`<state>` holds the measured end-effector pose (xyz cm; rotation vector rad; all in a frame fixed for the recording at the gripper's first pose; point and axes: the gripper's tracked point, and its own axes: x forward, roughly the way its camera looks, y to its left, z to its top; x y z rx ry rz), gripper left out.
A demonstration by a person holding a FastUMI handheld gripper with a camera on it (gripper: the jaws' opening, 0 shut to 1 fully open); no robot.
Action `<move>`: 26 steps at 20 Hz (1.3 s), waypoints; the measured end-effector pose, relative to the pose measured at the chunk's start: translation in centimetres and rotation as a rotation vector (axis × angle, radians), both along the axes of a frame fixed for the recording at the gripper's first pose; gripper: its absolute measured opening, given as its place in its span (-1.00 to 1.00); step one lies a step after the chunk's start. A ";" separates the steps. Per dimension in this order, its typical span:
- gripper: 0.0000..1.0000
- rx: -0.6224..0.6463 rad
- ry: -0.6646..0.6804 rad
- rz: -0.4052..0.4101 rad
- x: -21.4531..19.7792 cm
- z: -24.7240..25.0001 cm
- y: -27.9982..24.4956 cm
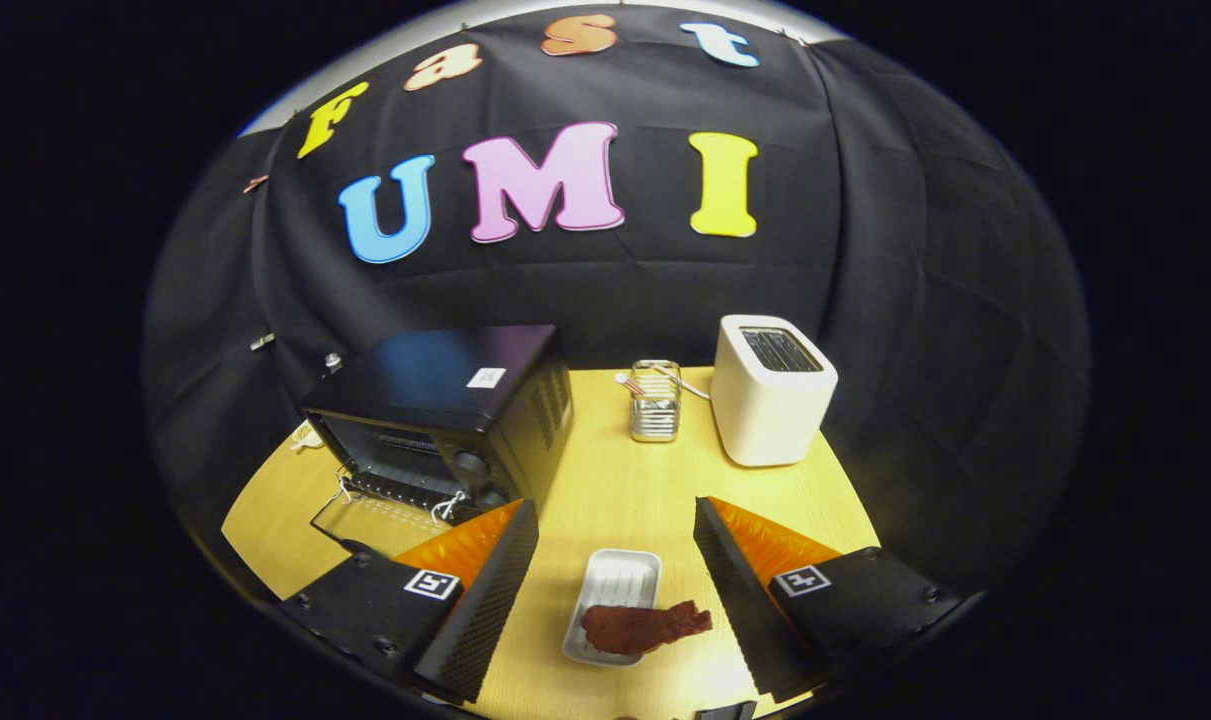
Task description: Open the toaster oven, put the food inside, and close the toaster oven door.
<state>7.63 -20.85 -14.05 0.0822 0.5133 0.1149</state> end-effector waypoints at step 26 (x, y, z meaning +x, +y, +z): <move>-0.34 0.471 0.483 0.032 -2.7 -13.6 -3.4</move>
